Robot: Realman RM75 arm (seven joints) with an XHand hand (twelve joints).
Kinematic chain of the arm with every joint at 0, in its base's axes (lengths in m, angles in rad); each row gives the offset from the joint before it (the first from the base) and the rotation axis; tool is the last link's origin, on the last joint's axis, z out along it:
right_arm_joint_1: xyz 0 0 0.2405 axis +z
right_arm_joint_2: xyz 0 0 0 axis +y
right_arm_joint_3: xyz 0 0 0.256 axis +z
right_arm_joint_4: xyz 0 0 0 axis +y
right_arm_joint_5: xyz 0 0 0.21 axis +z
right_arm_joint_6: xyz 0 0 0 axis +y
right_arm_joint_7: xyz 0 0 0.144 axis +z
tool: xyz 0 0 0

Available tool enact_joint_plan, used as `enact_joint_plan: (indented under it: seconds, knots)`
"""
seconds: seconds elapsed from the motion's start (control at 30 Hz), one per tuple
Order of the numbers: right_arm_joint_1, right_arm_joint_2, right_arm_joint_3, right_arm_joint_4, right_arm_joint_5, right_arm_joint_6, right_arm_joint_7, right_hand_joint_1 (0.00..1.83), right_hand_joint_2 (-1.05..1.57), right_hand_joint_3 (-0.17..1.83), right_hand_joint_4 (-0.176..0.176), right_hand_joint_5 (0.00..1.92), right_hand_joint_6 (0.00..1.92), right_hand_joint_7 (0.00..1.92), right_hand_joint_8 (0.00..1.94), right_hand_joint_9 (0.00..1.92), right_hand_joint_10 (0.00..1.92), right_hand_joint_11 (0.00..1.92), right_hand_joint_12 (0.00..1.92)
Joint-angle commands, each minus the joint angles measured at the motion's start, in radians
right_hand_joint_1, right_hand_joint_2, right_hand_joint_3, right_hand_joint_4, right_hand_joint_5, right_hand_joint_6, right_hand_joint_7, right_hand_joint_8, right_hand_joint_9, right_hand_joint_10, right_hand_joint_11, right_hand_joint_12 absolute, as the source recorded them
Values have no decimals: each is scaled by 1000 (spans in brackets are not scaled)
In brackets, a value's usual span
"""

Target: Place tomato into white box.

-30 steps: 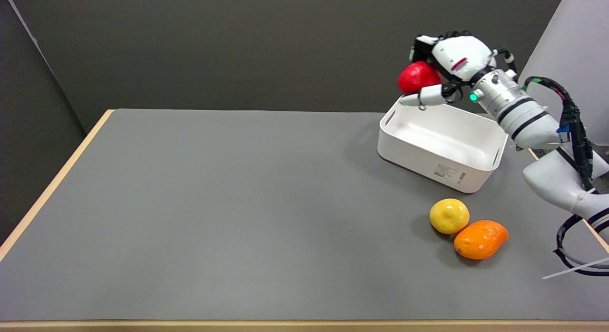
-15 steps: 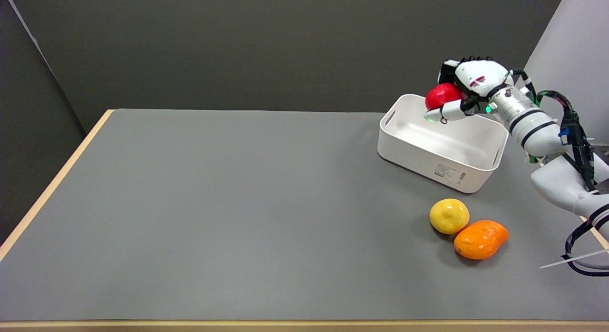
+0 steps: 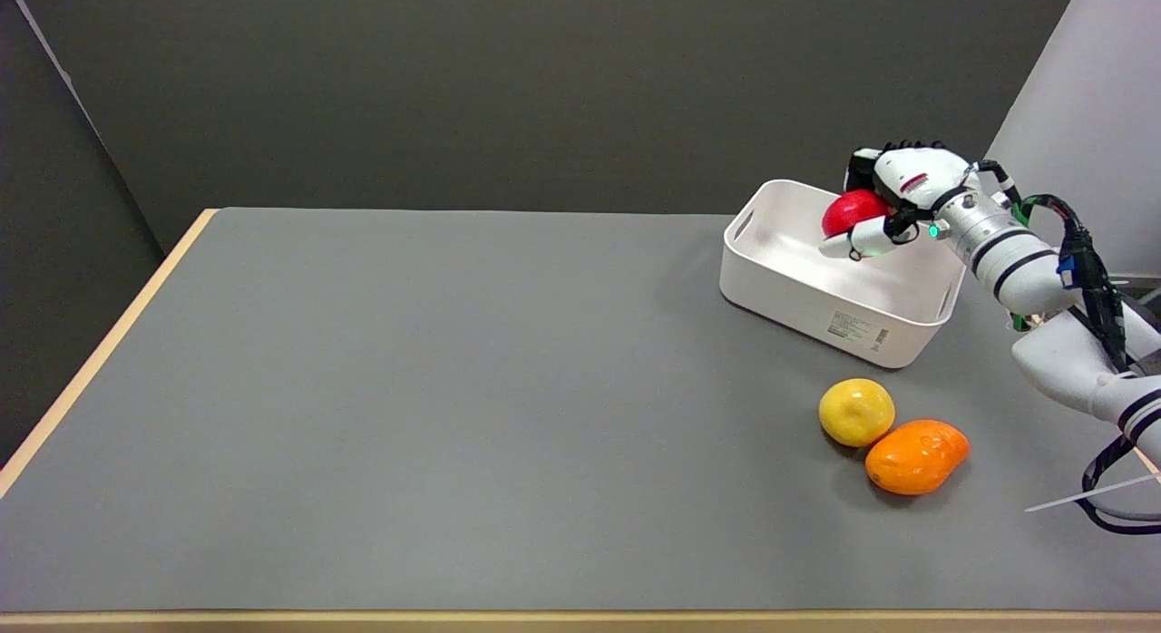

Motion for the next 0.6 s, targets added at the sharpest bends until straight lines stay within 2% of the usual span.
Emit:
enact_joint_plan:
  seconds: [0.03, 0.1, 0.23, 0.37, 0.53, 0.6]
  knots:
    - [-17, -2, -4, -43, 168, 24, 1, 555, 700, 948, 134, 342, 717, 459, 500, 441, 935, 383, 1504]
    - [-22, -2, -4, -43, 218, 26, 1, 397, 675, 915, 124, 276, 539, 337, 359, 309, 776, 246, 1367]
    - [-30, -2, -8, -32, 248, 19, 1, 257, 589, 874, 117, 194, 431, 81, 245, 60, 556, 48, 1217]
    - [-48, -3, -5, -15, 248, 21, 1, 210, 536, 890, 112, 146, 425, 16, 184, 2, 475, 6, 1170]
    - [-80, -9, 19, 23, 254, 27, 2, 166, 505, 901, 109, 113, 425, 22, 128, 1, 428, 0, 1110]
    - [-93, -10, 32, 38, 298, 33, 2, 166, 505, 905, 104, 93, 410, 8, 129, 0, 400, -1, 1084]
